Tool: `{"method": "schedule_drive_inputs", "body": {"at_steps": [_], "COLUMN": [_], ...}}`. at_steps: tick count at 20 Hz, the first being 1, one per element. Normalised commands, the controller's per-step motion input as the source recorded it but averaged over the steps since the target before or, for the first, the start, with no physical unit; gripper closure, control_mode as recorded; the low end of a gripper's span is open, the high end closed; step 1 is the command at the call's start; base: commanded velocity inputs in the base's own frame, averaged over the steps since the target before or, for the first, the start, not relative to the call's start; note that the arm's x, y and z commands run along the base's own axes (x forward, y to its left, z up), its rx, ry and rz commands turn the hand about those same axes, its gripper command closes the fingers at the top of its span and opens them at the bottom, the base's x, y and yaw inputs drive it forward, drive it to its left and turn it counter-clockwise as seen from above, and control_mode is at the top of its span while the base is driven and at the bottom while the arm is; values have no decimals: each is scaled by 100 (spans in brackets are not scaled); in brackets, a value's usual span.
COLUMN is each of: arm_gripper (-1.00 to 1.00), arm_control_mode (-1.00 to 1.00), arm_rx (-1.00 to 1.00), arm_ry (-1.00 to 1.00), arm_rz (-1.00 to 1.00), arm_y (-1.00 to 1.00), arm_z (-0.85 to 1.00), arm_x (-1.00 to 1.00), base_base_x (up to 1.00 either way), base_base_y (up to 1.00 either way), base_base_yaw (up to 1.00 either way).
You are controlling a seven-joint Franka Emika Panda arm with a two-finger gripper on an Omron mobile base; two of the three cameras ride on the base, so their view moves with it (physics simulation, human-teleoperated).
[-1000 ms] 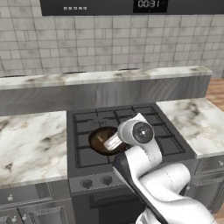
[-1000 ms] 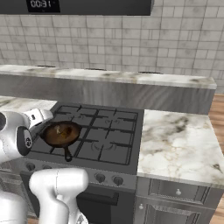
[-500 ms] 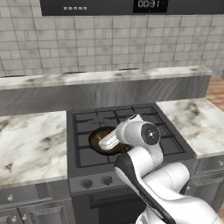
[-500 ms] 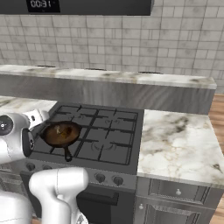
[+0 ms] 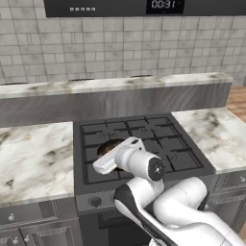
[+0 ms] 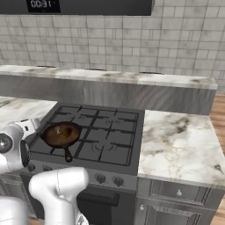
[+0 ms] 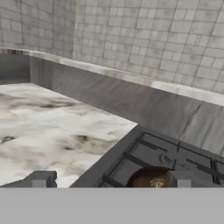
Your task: Put the sweet potato and mushroom in the pan. Then turn on the front left burner and set the heat to medium.
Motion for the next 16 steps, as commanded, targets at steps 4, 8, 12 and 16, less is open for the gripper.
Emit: {"method": "schedule_drive_inputs", "body": {"at_steps": [4, 8, 12, 16], "arm_gripper": [-100, -100, -100, -100], "arm_control_mode": [-100, -100, -100, -100], "arm_rx": [0, 1, 7, 12], "arm_ry": [-1, -1, 0, 0], "arm_rz": [-11, -20, -35, -36], "arm_y": [71, 95, 68, 55], "arm_z": [-9, -22, -17, -25], "arm_x": [-2, -1, -1, 0], "base_base_x": [0, 0, 0, 0], "base_base_y": [0, 0, 0, 0], "base_base_yaw": [0, 0, 0, 0]}}
